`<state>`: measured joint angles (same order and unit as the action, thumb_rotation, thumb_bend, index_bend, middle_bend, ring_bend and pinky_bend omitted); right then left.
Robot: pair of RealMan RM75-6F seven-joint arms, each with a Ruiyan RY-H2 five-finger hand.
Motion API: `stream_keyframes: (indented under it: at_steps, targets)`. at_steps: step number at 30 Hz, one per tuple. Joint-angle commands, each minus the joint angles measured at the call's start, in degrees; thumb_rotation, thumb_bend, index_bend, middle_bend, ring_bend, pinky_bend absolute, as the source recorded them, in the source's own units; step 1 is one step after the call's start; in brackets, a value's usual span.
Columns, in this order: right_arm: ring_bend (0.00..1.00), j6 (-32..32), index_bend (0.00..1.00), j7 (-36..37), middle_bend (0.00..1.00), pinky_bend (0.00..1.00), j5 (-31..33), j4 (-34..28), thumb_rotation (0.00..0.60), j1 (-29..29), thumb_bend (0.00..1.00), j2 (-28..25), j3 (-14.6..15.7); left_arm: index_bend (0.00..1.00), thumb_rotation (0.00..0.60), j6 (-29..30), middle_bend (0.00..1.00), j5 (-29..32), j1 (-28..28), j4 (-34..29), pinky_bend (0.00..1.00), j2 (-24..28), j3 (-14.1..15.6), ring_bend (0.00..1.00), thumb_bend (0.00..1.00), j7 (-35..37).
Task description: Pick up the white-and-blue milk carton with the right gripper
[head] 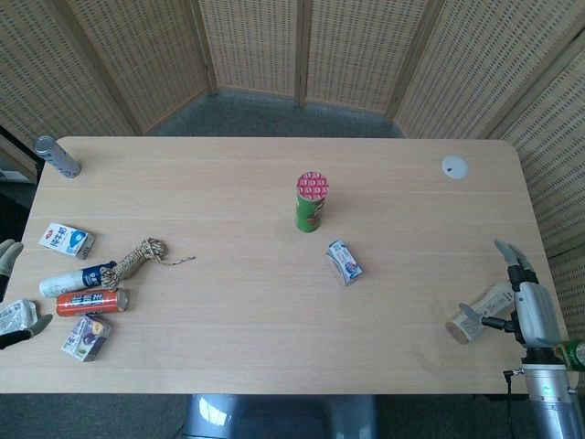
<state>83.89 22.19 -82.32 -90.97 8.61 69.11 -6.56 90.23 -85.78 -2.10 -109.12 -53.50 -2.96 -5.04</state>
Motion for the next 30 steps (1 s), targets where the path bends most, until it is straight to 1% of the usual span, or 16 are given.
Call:
stream_keyframes:
  at_steps: [1, 8, 12, 18, 21, 25, 30]
  targets:
    - [0.0, -0.24, 0.0, 0.28, 0.0, 0.0, -0.01, 0.14, 0.6, -0.08, 0.0, -0.07, 0.04, 0.0, 0.6, 0.16, 0.0, -0.36, 0.09, -0.18, 0.0, -0.15, 0.1, 0.0, 0.0, -0.33]
    - [0.0, -1.51, 0.0, 1.41, 0.0, 0.0, -0.03, 0.37, 0.6, -0.06, 0.0, -0.95, 0.03, 0.0, 0.6, -0.79, 0.0, -0.92, -0.32, -0.07, 0.0, -1.28, 0.42, 0.0, 0.0, -2.05]
    - [0.0, -3.38, 0.0, 0.13, 0.0, 0.0, -0.03, 0.69, 0.6, 0.85, 0.0, -0.45, 0.13, 0.0, 0.6, -1.49, 0.0, -0.59, -0.73, 0.05, 0.0, -1.99, 0.28, 0.0, 0.0, -2.73]
    - [0.0, -9.76, 0.0, -2.9, 0.0, 0.0, 3.45, -0.95, 0.599, 3.72, 0.0, 1.01, -0.61, 0.0, 0.6, -2.8, 0.0, 0.75, -1.55, 0.51, 0.0, -3.03, -0.24, 0.0, 0.0, -3.92]
    - [0.0, -12.39, 0.0, -6.49, 0.0, 0.0, 5.39, -1.29, 0.599, 5.38, 0.0, 2.76, -1.15, 0.0, 0.6, -3.48, 0.0, 1.7, -1.9, 0.91, 0.0, -3.55, -0.49, 0.0, 0.0, -4.51]
    - [0.0, -16.78, 0.0, -8.3, 0.0, 0.0, 8.42, -1.86, 0.597, 8.12, 0.0, 5.35, -2.39, 0.0, 0.6, -4.21, 0.0, 2.57, -2.28, 1.44, 0.0, -4.03, -0.66, 0.0, 0.0, -5.18]
    - [0.0, -21.61, 0.0, -12.11, 0.0, 0.0, 12.69, 0.47, 0.6, 12.19, 0.0, 9.51, -4.51, 0.0, 0.6, -4.23, 0.0, 3.24, -2.35, 1.73, 0.0, -4.23, -0.91, 0.0, 0.0, -5.38]
